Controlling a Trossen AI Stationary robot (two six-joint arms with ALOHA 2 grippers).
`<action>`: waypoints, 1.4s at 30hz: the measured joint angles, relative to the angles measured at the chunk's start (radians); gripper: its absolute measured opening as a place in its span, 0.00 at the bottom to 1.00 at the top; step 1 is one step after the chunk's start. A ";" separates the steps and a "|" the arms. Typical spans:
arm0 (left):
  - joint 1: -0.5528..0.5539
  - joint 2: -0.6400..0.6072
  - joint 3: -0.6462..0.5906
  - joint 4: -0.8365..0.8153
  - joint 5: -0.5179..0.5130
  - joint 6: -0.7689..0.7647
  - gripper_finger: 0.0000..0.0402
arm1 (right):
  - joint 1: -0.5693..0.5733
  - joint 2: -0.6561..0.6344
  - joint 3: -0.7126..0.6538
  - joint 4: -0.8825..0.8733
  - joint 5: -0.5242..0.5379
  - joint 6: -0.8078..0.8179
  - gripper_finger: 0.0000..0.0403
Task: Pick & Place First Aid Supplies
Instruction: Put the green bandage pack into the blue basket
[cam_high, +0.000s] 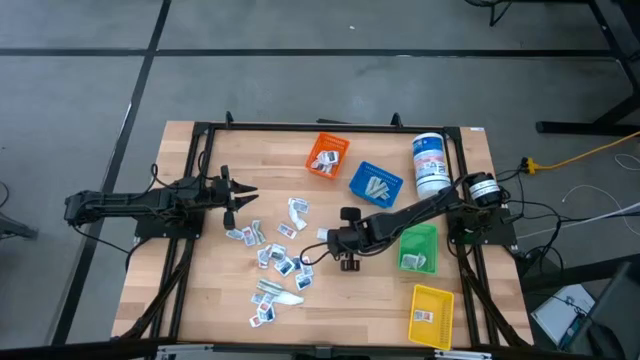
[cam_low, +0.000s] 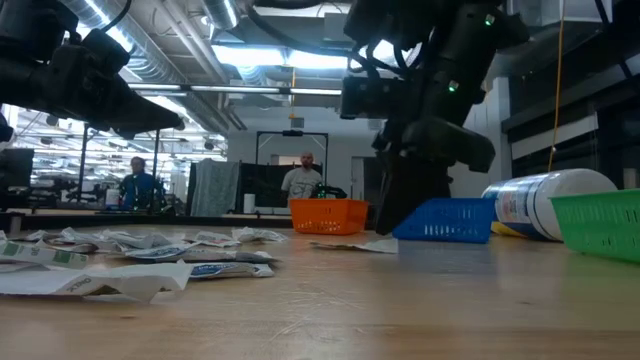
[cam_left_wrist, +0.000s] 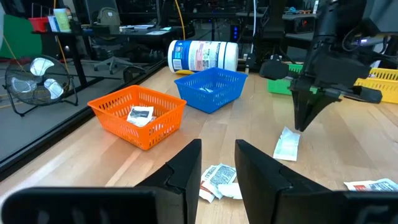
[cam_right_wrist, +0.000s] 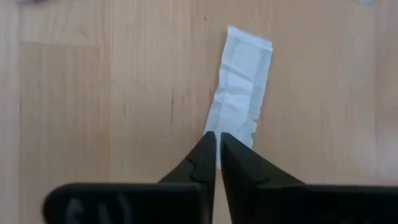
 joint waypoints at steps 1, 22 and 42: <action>0.000 0.000 0.000 0.000 0.000 0.000 0.23 | 0.000 0.000 -0.004 0.000 0.000 0.004 0.10; 0.000 0.000 0.000 0.000 0.000 0.000 0.23 | -0.042 -0.006 -0.141 0.172 -0.085 0.017 0.06; 0.000 0.000 0.000 0.000 0.000 0.000 0.23 | -0.045 0.003 -0.052 0.161 -0.066 -0.055 0.01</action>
